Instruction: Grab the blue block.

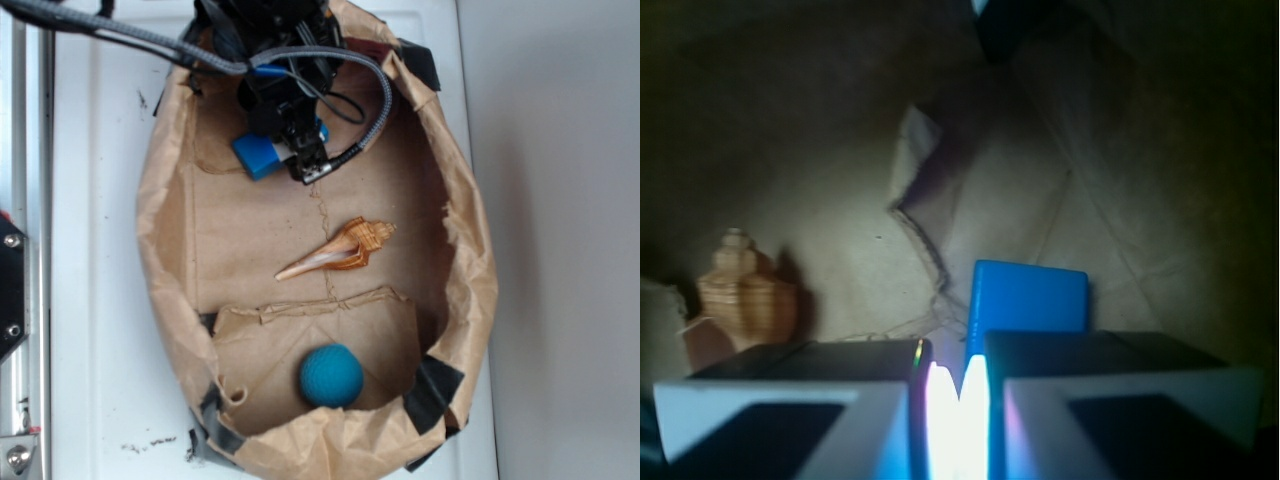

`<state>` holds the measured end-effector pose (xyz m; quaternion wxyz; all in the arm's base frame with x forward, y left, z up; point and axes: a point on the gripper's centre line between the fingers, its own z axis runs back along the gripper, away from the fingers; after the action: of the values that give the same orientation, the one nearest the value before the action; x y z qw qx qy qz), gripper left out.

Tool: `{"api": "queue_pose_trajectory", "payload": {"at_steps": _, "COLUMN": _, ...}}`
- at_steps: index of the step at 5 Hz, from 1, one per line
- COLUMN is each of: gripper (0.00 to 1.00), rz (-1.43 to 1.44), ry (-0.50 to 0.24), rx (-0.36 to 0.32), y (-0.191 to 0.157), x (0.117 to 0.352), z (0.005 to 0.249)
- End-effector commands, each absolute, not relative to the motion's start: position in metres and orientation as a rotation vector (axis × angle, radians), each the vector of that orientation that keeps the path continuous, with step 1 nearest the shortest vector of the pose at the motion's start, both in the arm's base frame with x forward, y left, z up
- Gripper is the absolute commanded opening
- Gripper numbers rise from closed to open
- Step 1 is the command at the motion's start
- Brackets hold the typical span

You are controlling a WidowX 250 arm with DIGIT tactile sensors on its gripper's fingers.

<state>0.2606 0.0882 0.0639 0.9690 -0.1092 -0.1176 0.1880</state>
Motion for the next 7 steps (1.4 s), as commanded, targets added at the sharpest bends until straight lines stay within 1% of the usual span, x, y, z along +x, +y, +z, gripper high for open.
{"api": "queue_pose_trajectory", "payload": {"at_steps": 1, "gripper": 0.75, "rz": 0.319, "ry": -0.304, "rx": -0.262, "y": 0.085, "x": 0.254, "z": 0.11}}
{"api": "queue_pose_trajectory", "payload": {"at_steps": 2, "gripper": 1.0, "rz": 0.305, "ry": -0.3, "rx": -0.276, "y": 0.093, "x": 0.256, "z": 0.102}}
{"api": "queue_pose_trajectory", "payload": {"at_steps": 3, "gripper": 1.0, "rz": 0.264, "ry": -0.264, "rx": -0.287, "y": 0.108, "x": 0.26, "z": 0.08}}
{"api": "queue_pose_trajectory", "payload": {"at_steps": 4, "gripper": 1.0, "rz": 0.311, "ry": -0.177, "rx": -0.218, "y": 0.119, "x": 0.269, "z": 0.062}}
{"api": "queue_pose_trajectory", "payload": {"at_steps": 6, "gripper": 1.0, "rz": 0.283, "ry": -0.164, "rx": -0.176, "y": 0.131, "x": 0.272, "z": 0.043}}
{"api": "queue_pose_trajectory", "payload": {"at_steps": 7, "gripper": 0.94, "rz": 0.289, "ry": -0.181, "rx": -0.17, "y": 0.13, "x": 0.275, "z": 0.044}}
